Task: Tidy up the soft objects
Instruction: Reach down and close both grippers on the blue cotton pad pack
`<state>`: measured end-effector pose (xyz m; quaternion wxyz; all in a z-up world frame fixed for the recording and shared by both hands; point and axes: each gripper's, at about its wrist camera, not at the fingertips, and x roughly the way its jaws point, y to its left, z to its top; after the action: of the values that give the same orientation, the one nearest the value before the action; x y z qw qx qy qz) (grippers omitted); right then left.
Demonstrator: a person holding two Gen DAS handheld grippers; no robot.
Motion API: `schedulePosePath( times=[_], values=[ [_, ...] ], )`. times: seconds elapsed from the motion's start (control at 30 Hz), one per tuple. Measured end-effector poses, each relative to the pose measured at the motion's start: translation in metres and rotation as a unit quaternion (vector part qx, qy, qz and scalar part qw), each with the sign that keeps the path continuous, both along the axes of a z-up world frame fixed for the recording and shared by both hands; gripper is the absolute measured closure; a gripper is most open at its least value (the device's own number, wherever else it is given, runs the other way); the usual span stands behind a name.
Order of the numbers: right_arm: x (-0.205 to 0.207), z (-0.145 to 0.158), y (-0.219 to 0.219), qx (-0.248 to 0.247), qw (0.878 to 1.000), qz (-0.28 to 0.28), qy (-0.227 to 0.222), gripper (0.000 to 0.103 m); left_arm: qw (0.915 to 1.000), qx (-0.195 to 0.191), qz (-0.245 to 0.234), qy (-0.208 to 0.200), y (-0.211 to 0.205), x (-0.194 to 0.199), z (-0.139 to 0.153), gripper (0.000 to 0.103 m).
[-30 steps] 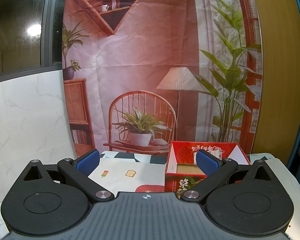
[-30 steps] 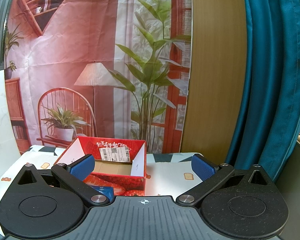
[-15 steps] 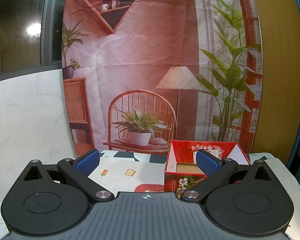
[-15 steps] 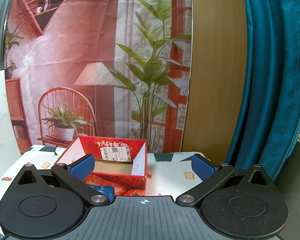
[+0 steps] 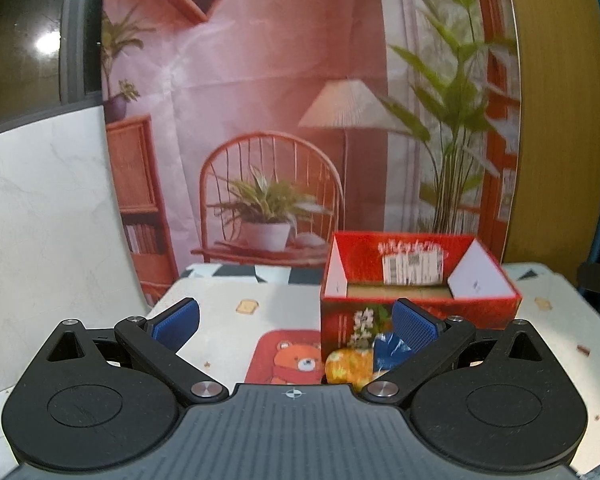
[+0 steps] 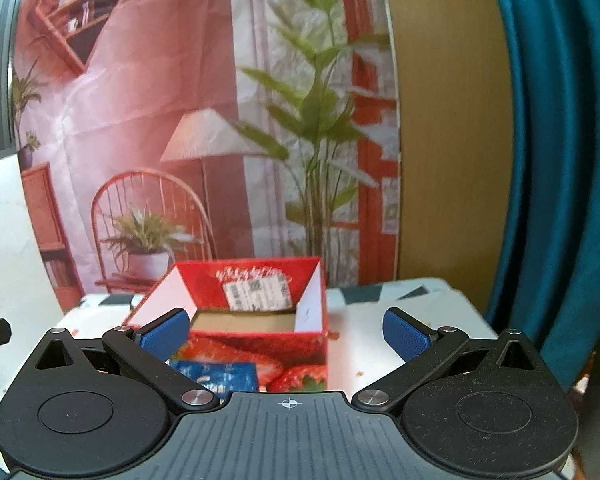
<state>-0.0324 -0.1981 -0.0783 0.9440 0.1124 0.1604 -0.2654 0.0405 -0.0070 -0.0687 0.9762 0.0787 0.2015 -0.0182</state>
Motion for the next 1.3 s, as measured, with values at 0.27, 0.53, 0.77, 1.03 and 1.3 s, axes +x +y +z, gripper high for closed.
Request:
schedulePosePath(
  times=[0.27, 0.53, 0.77, 1.03, 1.3],
  values=[
    [0.033, -0.041, -0.014, 0.055, 0.998, 0.033, -0.01, 0.0, 0.9992, -0.02, -0.001, 0.035, 0.0, 0.033, -0.04, 0.0],
    [0.062, -0.07, -0.03, 0.054, 0.998, 0.034, 0.026, 0.0, 0.994, -0.059, 0.011, 0.091, 0.003, 0.055, -0.069, 0.0],
    [0.08, -0.097, -0.039, 0.069, 0.995, 0.036, 0.058, 0.0, 0.9918, -0.06, -0.012, 0.112, -0.006, 0.068, -0.086, 0.003],
    [0.096, -0.131, -0.03, 0.069, 0.991, 0.093, 0.072, 0.026, 0.9865, -0.061, -0.062, 0.139, -0.021, 0.087, -0.114, 0.041],
    [0.099, -0.158, -0.026, 0.084, 0.986, 0.133, 0.054, 0.043, 0.973, -0.11, -0.112, 0.169, -0.031, 0.099, -0.146, 0.049]
  ],
)
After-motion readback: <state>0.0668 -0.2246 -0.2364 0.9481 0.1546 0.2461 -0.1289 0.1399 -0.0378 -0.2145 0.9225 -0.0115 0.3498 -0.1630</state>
